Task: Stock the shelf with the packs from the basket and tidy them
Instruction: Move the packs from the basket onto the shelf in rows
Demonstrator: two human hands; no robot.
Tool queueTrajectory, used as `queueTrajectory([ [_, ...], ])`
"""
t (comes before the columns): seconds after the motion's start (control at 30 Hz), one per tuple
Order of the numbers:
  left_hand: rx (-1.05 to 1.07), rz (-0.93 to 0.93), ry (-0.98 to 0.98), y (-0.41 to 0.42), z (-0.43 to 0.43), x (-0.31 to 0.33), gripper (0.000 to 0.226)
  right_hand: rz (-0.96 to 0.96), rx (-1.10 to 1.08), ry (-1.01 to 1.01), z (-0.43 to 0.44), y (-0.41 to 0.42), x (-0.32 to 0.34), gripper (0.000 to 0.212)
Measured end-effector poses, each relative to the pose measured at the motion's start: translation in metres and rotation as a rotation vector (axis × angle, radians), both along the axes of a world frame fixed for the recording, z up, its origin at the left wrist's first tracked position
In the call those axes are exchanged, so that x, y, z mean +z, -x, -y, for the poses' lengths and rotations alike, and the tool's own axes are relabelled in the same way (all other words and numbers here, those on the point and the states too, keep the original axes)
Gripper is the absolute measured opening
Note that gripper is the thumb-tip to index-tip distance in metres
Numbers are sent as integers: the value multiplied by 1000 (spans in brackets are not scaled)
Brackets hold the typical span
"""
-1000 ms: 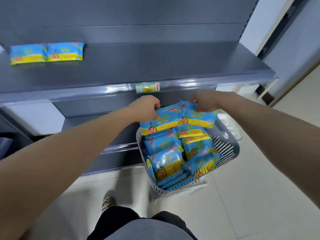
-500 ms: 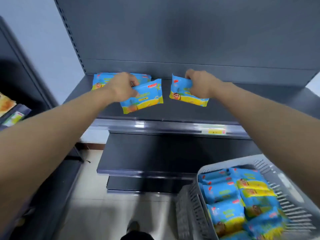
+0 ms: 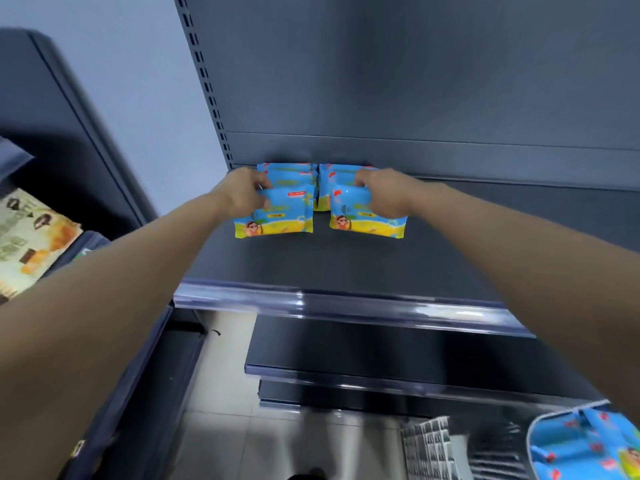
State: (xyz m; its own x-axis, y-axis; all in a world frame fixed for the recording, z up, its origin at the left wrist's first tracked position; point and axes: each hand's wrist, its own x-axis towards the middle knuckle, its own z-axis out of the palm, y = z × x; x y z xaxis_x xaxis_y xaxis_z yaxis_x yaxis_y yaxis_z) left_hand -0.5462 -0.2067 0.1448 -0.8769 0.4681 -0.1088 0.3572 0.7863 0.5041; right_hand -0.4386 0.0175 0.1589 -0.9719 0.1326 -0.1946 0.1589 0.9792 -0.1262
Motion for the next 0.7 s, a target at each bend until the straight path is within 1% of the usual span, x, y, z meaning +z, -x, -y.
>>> queueTrajectory([
  [0.13,-23,25,-2,32,0,-13,38,37,-39,36,1,30,-11,39],
  [0.27,-103,47,77,52,-5,-21,52,48,-67,2,-1,50,-20,50],
  [0.33,-106,45,120,59,-7,-25,58,58,-84,-34,-2,56,-26,56],
  [0.43,-90,-7,130,70,-12,-30,58,25,-71,-101,-2,63,-31,59],
  [0.5,-101,-82,153,72,-18,-31,57,0,-62,-140,-3,66,-32,60],
  [0.7,-108,-180,159,67,-27,-34,56,-137,-61,-221,-3,60,-36,53],
])
